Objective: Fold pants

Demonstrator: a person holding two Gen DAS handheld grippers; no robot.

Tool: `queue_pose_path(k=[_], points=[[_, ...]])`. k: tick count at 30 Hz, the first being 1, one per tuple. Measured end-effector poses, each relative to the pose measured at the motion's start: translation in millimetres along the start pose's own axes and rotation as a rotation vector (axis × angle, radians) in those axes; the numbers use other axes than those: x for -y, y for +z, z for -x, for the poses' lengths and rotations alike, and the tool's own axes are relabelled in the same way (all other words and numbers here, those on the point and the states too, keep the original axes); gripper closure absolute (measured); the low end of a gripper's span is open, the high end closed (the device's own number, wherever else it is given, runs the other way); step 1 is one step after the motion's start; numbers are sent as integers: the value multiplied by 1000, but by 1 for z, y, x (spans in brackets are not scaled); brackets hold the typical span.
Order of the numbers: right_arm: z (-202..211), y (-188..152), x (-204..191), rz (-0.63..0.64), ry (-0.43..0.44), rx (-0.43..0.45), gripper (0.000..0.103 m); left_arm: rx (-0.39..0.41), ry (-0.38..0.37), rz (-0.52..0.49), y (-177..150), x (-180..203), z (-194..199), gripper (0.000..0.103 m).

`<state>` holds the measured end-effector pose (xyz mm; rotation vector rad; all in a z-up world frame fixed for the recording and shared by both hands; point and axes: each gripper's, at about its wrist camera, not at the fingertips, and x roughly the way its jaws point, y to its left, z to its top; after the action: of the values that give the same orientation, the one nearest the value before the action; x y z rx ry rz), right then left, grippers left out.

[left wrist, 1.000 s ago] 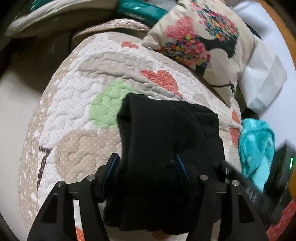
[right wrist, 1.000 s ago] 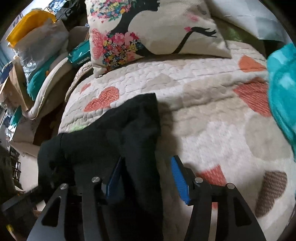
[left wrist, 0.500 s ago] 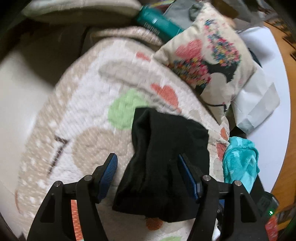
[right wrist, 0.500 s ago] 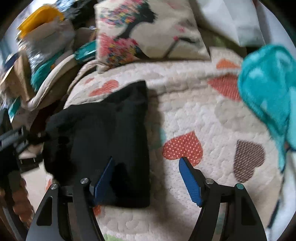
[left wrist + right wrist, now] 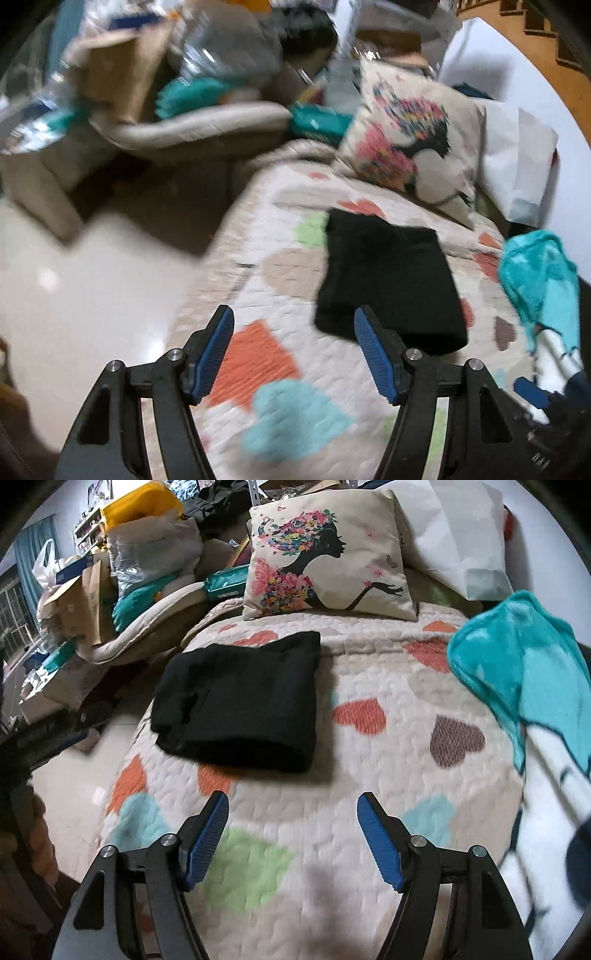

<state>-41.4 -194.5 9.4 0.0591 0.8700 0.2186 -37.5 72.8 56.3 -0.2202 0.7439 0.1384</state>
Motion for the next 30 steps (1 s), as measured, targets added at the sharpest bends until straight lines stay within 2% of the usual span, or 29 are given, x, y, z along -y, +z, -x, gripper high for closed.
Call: queue_pose_path(k=[1,3,8,10,12,15,17,22,30], points=[[2,-4,1,-13,9,0,26,33,20,7,-4,-3,14,31],[4,-9,2,-36,26,5,26,123,47,15,-9,-6,50,14],[25,-10,-1,-40,69,69,26,372,159,-81,-7,14,125,0],[37,-11,-4,-18,76,105,26,431,202,-106,-6,26,145,0],[46,-13,-7,3,82,132,25,427,213,-120,-5,37,153,0],[59,-18,-13,32,86,168,24,334,148,-119,-7,45,152,0],[66,-21,-17,47,86,189,23,275,134,-117,-13,48,150,0],[75,-27,-20,59,69,219,20,188,104,-123,-23,53,146,0],[77,-29,-20,39,39,227,19,191,66,-186,-35,66,154,0]])
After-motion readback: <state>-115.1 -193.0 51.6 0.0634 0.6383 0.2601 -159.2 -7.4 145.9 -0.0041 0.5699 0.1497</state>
